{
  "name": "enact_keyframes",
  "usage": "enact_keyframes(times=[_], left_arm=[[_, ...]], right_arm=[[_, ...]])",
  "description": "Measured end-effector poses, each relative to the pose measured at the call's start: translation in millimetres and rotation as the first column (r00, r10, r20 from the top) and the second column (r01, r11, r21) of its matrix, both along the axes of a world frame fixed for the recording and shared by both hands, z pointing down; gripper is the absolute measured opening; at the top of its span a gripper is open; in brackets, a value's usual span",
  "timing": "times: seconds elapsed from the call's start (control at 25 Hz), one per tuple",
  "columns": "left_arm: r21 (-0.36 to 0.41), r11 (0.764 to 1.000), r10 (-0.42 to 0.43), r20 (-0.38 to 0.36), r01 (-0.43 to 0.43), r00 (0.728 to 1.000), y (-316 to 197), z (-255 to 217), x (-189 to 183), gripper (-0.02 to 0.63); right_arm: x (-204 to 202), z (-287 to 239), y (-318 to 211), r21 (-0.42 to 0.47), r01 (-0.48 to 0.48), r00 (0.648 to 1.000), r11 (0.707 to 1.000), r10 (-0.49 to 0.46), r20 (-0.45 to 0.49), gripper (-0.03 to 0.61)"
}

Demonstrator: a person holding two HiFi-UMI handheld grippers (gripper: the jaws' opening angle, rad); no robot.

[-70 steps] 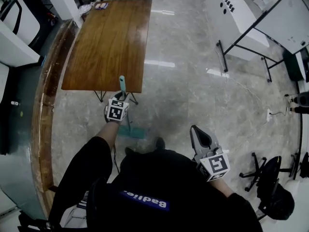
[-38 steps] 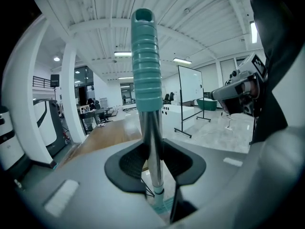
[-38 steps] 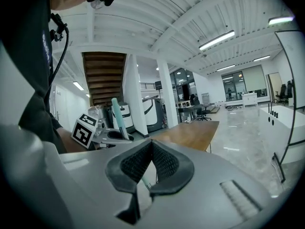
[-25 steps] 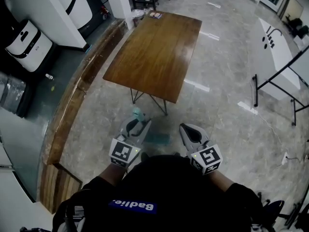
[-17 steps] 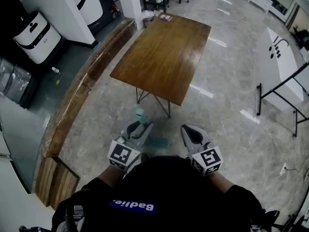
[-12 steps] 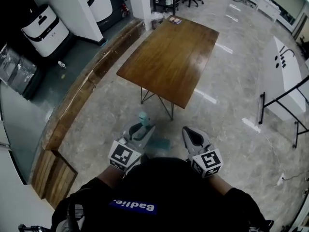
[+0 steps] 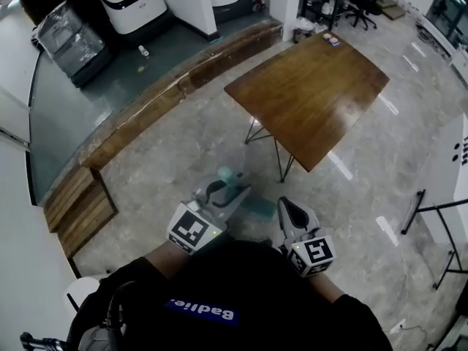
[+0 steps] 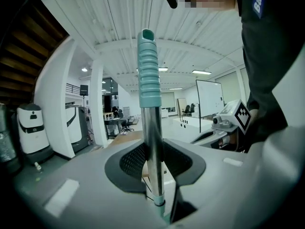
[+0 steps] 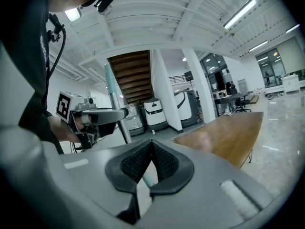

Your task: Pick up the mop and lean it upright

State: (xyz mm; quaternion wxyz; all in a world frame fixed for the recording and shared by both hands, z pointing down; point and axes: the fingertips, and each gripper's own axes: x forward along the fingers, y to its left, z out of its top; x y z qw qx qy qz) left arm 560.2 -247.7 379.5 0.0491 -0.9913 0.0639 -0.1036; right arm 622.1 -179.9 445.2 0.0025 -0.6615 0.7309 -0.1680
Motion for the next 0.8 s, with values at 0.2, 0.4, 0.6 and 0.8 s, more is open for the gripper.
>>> enact_keyframes(times=[0.2,0.4,0.6,0.8], left_arm=[[0.006,0.989,-0.149,-0.018,0.149,0.989,-1.8,-10.0,-20.4,0.121],[-0.005,0.962,-0.272,-0.035,0.272,0.962,0.2,-19.0,-65.4,0.121],[0.008,0.939,-0.344,-0.033,0.345,0.938,9.2,-19.2,-127.0,0.12],[0.015,0.922,-0.386,-0.046,0.387,0.921,32.1,-21.6,-186.1,0.12]], right_arm=[[-36.1,22.5,-8.2,-0.029,0.193,0.98,0.981,-0.191,0.058,0.005],[-73.7,20.7,-11.4,-0.032,0.329,0.944,0.944,-0.328,0.037,0.005],[-98.7,5.6,-13.2,-0.014,0.344,0.939,0.939,-0.344,-0.014,0.005],[-148.5,-1.1,-5.6,-0.013,0.361,0.932,0.932,-0.362,-0.026,0.005]])
